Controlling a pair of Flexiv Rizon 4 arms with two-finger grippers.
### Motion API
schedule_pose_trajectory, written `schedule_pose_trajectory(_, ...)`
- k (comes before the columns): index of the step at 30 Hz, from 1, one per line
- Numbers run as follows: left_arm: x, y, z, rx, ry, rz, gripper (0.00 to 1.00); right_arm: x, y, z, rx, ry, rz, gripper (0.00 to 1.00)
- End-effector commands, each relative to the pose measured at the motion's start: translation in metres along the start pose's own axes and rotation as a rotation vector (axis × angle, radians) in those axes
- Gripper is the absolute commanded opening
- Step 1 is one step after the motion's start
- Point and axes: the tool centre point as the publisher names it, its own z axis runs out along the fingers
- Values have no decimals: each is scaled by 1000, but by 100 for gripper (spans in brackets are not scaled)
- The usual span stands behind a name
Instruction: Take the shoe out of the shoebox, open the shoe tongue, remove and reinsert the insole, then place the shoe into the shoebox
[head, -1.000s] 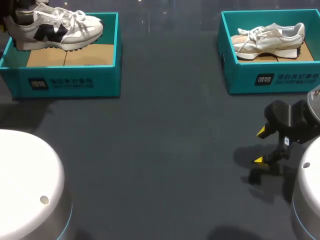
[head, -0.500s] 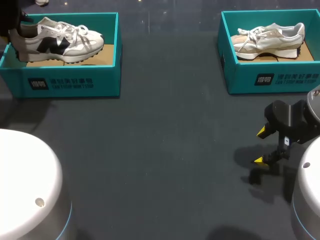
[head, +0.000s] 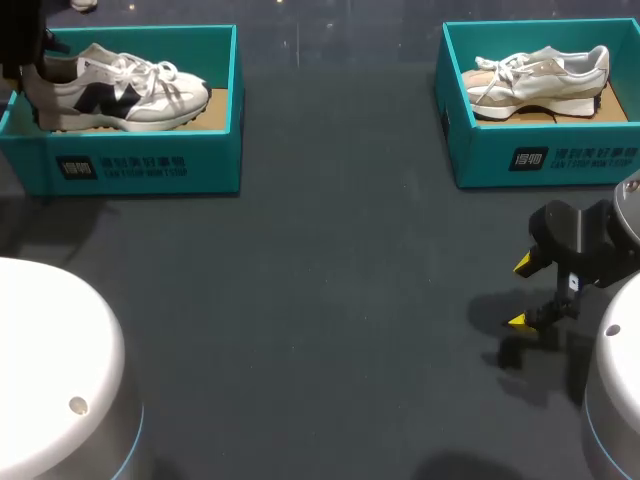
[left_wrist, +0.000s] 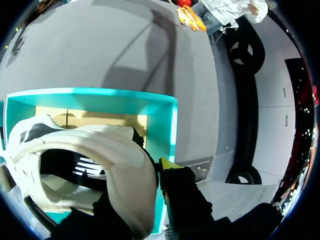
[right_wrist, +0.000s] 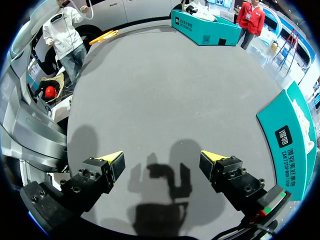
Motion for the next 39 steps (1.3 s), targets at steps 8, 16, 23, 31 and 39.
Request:
schedule_pose_trajectory(8, -8, -2, 16, 8, 11, -5, 0, 2, 0, -1, 2, -3, 0, 100)
schedule_pose_trajectory(16, -12, -6, 25, -12, 20, -7, 0, 2, 0, -1, 2, -3, 0, 100)
schedule_pose_trajectory(23, -19, -14, 35, -15, 32, 10, 0, 2, 0, -1, 2, -3, 0, 100)
schedule_pose_trajectory(31, -27, -17, 45, -10, 41, 10, 0, 2, 0, -1, 2, -3, 0, 100)
schedule_pose_trajectory(39, -36, -15, 55, 3, 45, 2, 0, 2, 0, -1, 2, -3, 0, 100)
